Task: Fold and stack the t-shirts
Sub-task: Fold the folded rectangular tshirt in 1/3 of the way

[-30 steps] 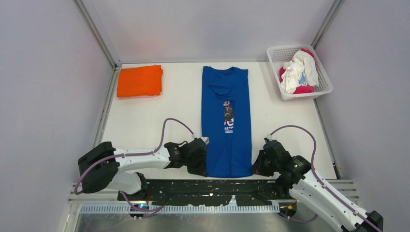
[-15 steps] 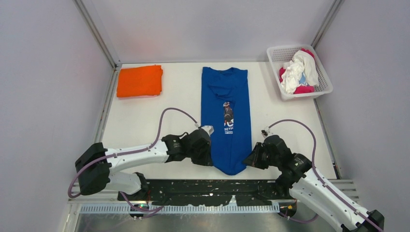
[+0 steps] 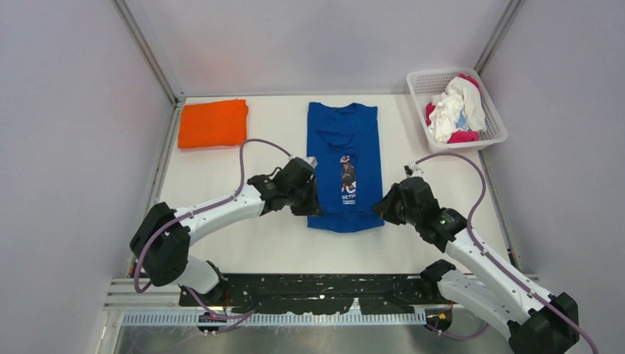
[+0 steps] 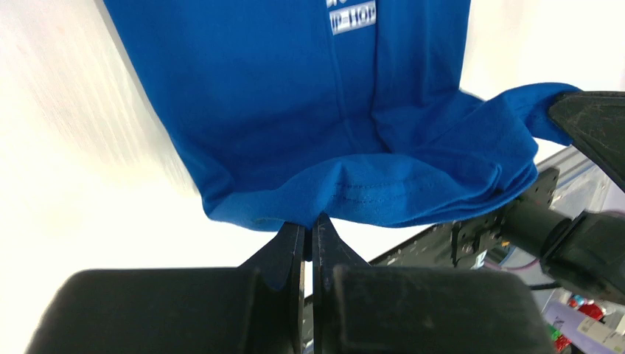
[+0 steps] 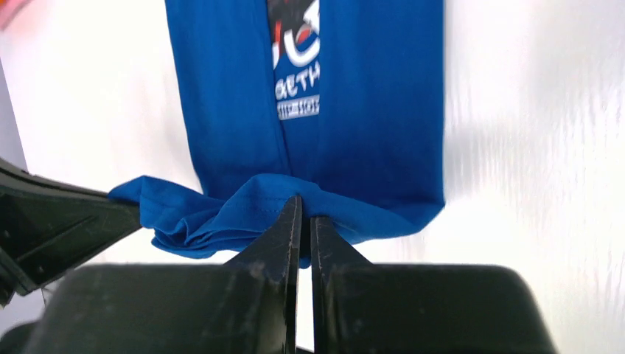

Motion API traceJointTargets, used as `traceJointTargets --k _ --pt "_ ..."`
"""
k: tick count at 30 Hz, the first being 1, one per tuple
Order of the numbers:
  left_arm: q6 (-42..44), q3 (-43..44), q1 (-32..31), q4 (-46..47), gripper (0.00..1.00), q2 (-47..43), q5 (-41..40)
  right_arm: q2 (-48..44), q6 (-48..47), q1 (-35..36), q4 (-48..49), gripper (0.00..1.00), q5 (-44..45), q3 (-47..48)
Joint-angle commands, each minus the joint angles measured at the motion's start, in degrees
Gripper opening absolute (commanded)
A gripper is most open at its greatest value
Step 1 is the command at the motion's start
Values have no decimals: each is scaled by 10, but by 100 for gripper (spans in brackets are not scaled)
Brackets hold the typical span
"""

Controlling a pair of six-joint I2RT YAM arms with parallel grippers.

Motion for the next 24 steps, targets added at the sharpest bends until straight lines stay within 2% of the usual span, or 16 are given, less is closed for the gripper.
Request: traceJointTargets --k 1,10,24 --pt "34 61 39 -3 0 36 23 64 -45 -67 102 5 -34 37" --pt "68 178 107 -28 0 135 25 231 -78 -124 196 5 -71 134" --pt "92 331 178 -51 0 292 94 400 -96 -169 301 5 -87 204"
